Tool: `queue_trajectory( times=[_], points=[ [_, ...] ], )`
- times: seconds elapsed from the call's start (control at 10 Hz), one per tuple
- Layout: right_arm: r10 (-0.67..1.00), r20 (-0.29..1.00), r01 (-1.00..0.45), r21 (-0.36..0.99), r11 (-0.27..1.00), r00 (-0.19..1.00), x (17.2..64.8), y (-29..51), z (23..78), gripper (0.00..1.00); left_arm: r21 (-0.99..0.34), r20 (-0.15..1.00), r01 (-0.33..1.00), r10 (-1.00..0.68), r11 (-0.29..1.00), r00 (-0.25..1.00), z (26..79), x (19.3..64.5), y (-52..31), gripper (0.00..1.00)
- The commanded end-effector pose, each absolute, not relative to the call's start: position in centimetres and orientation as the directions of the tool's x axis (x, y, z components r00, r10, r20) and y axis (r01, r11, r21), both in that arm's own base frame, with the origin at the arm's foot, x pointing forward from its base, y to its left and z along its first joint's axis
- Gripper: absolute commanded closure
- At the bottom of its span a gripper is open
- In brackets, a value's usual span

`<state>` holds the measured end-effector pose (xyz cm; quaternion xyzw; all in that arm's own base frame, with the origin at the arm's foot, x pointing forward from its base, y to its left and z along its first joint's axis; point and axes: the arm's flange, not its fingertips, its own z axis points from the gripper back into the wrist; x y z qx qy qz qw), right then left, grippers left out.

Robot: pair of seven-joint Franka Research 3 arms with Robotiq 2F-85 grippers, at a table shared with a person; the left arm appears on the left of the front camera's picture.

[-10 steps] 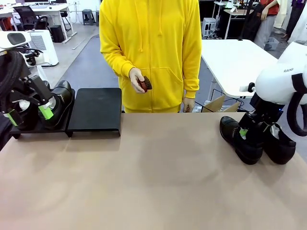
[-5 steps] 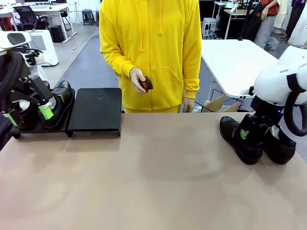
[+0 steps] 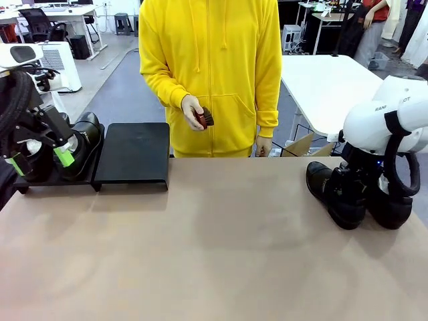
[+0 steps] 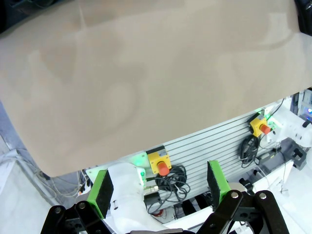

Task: Organize the shoes by placing them on the stand.
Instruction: Pick up one Shoe and place it in the middle of the table.

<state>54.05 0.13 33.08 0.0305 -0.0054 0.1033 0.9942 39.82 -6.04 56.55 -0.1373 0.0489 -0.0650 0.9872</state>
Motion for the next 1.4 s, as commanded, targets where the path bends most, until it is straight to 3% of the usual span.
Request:
queue_trajectory(
  times=[0.0,0.2,1.3],
  points=[
    [0.164,0.013,-0.164,0.063,0.984,0.986,54.7,0.0,33.0,0.62,-0.280,-0.075,0.127,-0.154,0.951,0.985,56.3,39.5,-5.8,0.00],
    [0.160,0.011,-0.160,0.066,0.985,0.987,54.6,-0.2,32.9,0.99,-0.280,-0.075,0.127,-0.154,0.951,0.985,56.3,39.5,-5.8,0.00],
    [0.052,-0.030,-0.050,0.049,0.998,0.998,51.7,-1.1,35.9,1.00,-0.280,-0.075,0.127,-0.154,0.951,0.985,56.3,39.5,-5.8,0.00]
  ],
)
